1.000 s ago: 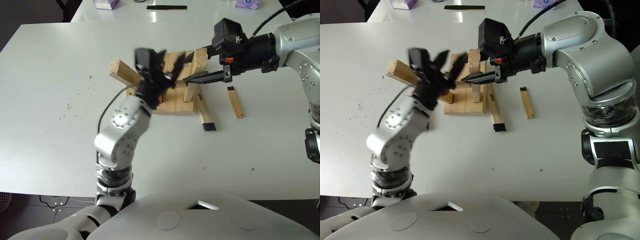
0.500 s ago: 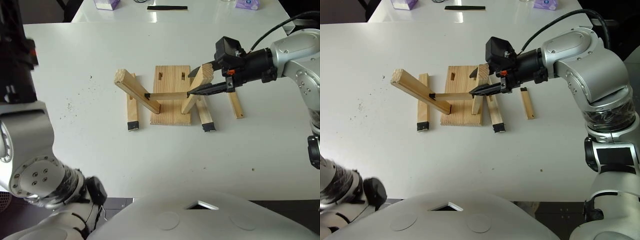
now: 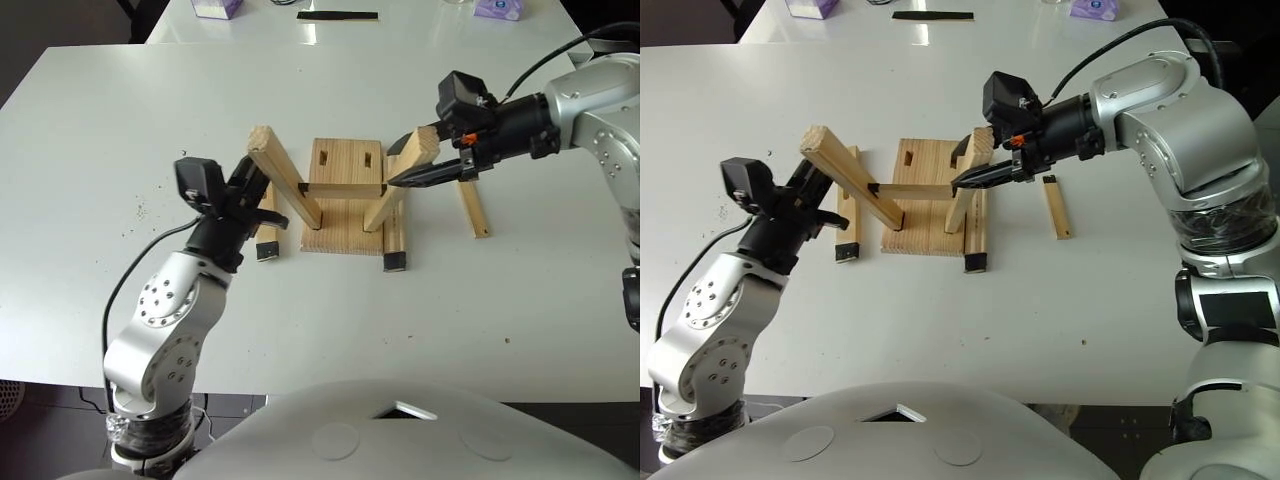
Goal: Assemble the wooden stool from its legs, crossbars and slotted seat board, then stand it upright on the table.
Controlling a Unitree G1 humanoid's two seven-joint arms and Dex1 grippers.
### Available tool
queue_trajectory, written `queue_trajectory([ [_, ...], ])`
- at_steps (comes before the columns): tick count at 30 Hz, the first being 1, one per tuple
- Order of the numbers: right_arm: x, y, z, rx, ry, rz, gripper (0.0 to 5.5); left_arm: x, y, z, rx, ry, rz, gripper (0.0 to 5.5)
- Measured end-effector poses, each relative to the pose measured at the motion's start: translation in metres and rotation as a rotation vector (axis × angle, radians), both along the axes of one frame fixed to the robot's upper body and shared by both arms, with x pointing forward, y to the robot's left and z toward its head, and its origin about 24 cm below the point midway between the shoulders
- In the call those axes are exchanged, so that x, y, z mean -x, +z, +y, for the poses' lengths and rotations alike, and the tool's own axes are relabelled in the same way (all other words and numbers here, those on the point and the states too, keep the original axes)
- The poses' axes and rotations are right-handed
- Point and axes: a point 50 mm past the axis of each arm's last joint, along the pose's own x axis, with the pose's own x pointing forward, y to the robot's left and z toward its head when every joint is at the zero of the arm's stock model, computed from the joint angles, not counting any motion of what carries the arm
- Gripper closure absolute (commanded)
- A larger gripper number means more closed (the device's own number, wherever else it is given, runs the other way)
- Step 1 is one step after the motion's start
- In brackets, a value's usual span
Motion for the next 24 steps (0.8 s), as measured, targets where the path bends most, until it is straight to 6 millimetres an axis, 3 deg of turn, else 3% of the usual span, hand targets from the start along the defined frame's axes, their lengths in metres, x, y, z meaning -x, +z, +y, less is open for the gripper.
queue_trajectory([
  [5,-0.002,-0.002,0.002,-0.013,0.016,0.001,3.46,0.002,-0.001,0.004,0.003,-0.001,-0.001,5.5],
  [6,-0.003,-0.003,0.004,-0.024,0.027,-0.009,3.1,0.002,-0.001,0.007,0.02,-0.004,0.002,5.5],
  [11,0.001,-0.028,0.007,-0.109,0.067,0.041,2.45,0.008,0.008,0.028,0.111,-0.006,-0.044,5.5],
  [14,0.001,-0.018,-0.006,-0.159,0.027,0.006,2.02,0.013,0.003,0.04,0.08,0.017,-0.014,5.5],
  [21,0.012,0.008,-0.035,-0.262,-0.049,-0.045,2.02,0.019,-0.008,0.057,0.048,0.057,0.042,5.5],
  [24,0.017,0.009,-0.057,-0.284,-0.145,-0.065,2.02,0.01,-0.015,0.077,-0.03,0.204,0.067,5.5],
])
